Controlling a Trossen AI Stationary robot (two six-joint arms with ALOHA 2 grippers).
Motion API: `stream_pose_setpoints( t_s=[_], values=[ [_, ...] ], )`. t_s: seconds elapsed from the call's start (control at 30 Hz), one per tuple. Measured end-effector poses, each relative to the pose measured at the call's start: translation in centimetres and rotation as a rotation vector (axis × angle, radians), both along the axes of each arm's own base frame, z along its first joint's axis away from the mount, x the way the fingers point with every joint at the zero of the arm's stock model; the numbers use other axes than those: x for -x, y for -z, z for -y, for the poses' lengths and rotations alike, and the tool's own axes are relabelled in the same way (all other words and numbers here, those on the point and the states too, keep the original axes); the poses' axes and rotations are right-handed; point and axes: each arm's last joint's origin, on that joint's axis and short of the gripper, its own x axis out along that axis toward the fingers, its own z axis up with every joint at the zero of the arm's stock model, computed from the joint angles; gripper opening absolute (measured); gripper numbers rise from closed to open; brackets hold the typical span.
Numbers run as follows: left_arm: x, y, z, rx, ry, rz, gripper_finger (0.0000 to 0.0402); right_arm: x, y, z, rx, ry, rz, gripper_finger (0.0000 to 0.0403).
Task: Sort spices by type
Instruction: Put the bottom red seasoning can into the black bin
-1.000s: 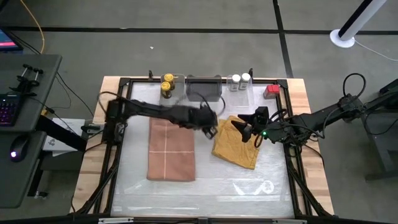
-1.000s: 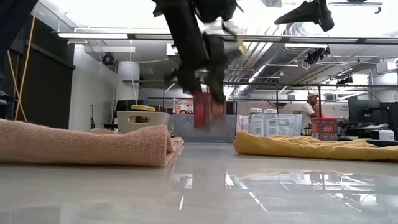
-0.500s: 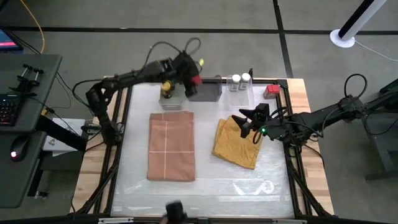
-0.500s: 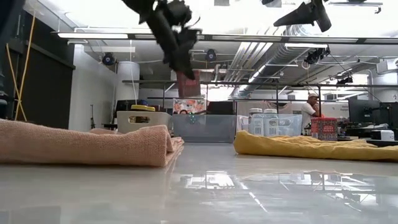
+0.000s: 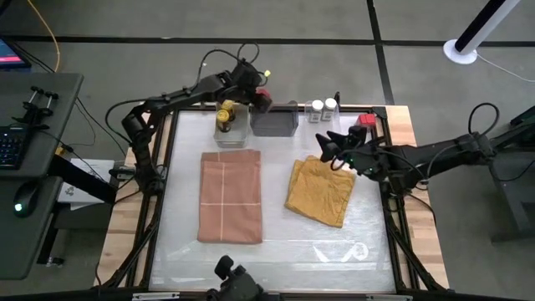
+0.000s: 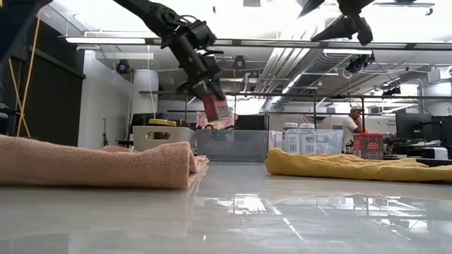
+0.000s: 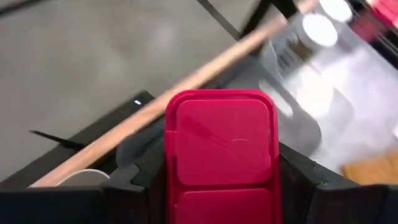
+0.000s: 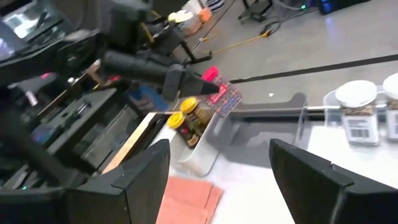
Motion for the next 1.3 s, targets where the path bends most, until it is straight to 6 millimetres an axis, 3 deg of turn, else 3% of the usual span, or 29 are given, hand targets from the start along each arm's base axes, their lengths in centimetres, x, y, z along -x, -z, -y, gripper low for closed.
stream_pose_setpoints(
  t_s=[0.17, 0.33, 0.47, 0.73, 1.1, 1.3],
  values=[
    [-0.8, 0.3, 0.4, -0.047, -0.245, 0.027, 0.0183, -0.1, 0.0, 1.1, -0.014, 0.02, -0.004, 0.027],
    [-1.3, 2.4, 0.4, 0.033, -0.382, 0.007, 0.0194, -0.2, 0.1, 1.7, -0.03, 0.005, -0.012, 0.027],
    [-2.4, 4.5, 1.2, 0.096, -0.38, -0.026, 0.0198, -0.2, 0.1, 2.0, -0.012, -0.019, -0.045, 0.027],
    [-3.6, 6.7, 1.4, 0.104, -0.443, -0.03, 0.0198, -0.4, 0.2, 2.2, -0.022, -0.105, -0.081, 0.027],
    [-3.4, 6.9, 0.6, 0.07, -0.492, -0.021, 0.0201, -0.4, 0.4, 2.1, -0.033, -0.155, -0.108, 0.027],
    [-3.3, 7.1, 0.7, 0.083, -0.469, -0.049, 0.0228, -0.4, 0.5, 2.1, -0.033, -0.156, -0.122, 0.027]
  ],
)
